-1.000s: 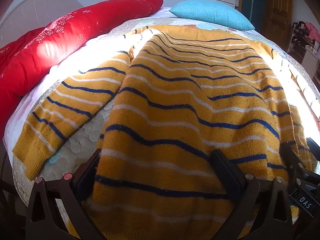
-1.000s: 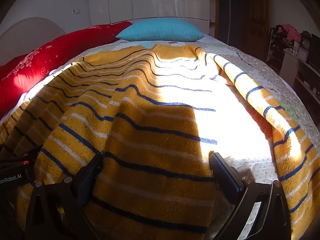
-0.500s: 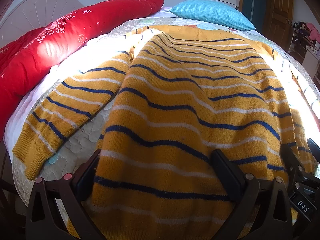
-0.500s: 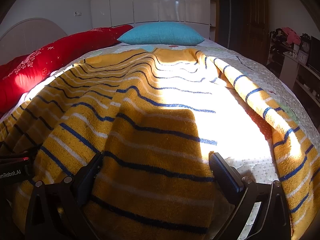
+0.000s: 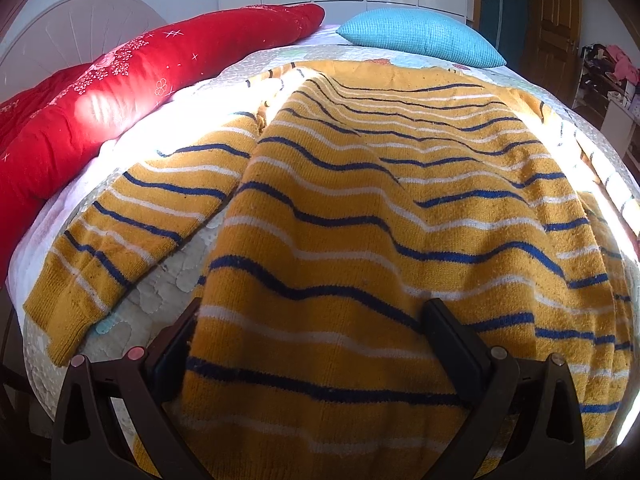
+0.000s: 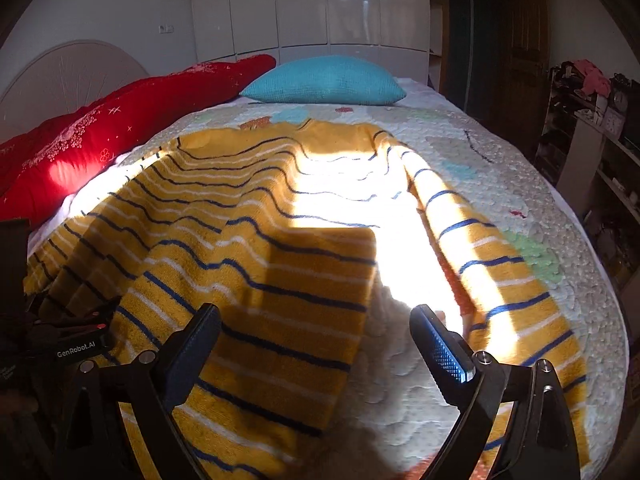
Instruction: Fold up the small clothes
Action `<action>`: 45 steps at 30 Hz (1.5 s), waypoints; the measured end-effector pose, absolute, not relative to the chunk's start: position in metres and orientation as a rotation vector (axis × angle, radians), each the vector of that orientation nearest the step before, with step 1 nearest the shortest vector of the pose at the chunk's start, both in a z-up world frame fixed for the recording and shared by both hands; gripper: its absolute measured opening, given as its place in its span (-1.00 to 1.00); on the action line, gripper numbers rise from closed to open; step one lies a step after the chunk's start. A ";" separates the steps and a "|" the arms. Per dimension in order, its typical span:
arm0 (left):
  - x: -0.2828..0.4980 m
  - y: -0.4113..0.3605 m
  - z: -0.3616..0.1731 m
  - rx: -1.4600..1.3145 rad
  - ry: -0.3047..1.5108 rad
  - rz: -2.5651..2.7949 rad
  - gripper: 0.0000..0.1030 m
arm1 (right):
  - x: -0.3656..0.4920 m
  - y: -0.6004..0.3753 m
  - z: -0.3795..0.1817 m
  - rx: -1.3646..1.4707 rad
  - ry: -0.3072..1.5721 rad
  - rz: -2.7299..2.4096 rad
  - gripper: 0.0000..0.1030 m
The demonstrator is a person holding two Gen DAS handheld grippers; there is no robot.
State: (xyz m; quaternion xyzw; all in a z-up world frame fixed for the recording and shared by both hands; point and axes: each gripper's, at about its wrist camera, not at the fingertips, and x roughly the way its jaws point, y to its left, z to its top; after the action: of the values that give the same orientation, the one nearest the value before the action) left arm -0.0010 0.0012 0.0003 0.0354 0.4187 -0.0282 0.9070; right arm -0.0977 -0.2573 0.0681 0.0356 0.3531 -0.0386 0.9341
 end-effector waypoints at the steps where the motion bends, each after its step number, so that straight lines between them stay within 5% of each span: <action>1: -0.001 0.001 0.000 0.074 0.864 -0.058 1.00 | -0.108 -0.275 0.077 0.080 0.703 -0.113 0.89; 6: -0.001 0.002 -0.002 0.058 0.886 -0.066 1.00 | -0.136 -0.380 0.073 0.122 0.746 -0.397 0.90; 9: 0.000 0.004 -0.002 0.046 0.891 -0.080 1.00 | -0.128 -0.430 0.049 0.268 0.831 -0.411 0.72; 12: 0.001 0.002 0.000 0.027 0.872 -0.081 1.00 | -0.116 -0.449 0.024 0.406 0.887 -0.323 0.29; 13: 0.001 0.002 0.000 0.027 0.874 -0.078 1.00 | -0.112 -0.450 0.026 0.410 0.874 -0.308 -0.03; 14: 0.002 0.000 0.001 0.029 0.874 -0.072 1.00 | -0.110 -0.449 0.027 0.418 0.875 -0.268 -0.74; 15: 0.002 0.000 0.001 0.032 0.876 -0.071 1.00 | -0.105 -0.450 0.030 0.457 0.887 -0.191 -0.90; 28: 0.007 -0.001 0.001 0.062 0.874 -0.076 1.00 | -0.025 -0.513 0.110 0.050 0.799 -0.716 -0.90; 30: 0.007 -0.001 0.001 0.062 0.872 -0.077 1.00 | -0.013 -0.515 0.106 0.078 0.830 -0.744 -0.81; 32: 0.006 -0.001 0.000 0.066 0.863 -0.084 1.00 | -0.018 -0.498 0.106 0.144 0.801 -0.656 -0.21; 34: 0.005 0.003 0.004 0.060 0.884 -0.112 1.00 | -0.031 -0.470 0.103 0.232 0.787 -0.534 0.01; 45: -0.023 0.103 0.028 -0.196 0.848 -0.141 1.00 | -0.086 -0.308 0.023 0.495 0.935 0.120 0.01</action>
State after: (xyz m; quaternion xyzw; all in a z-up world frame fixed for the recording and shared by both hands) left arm -0.0227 0.1032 0.0282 -0.0951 0.4105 -0.0685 0.9043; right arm -0.0857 -0.3077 0.0229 0.2359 0.4456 0.0573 0.8617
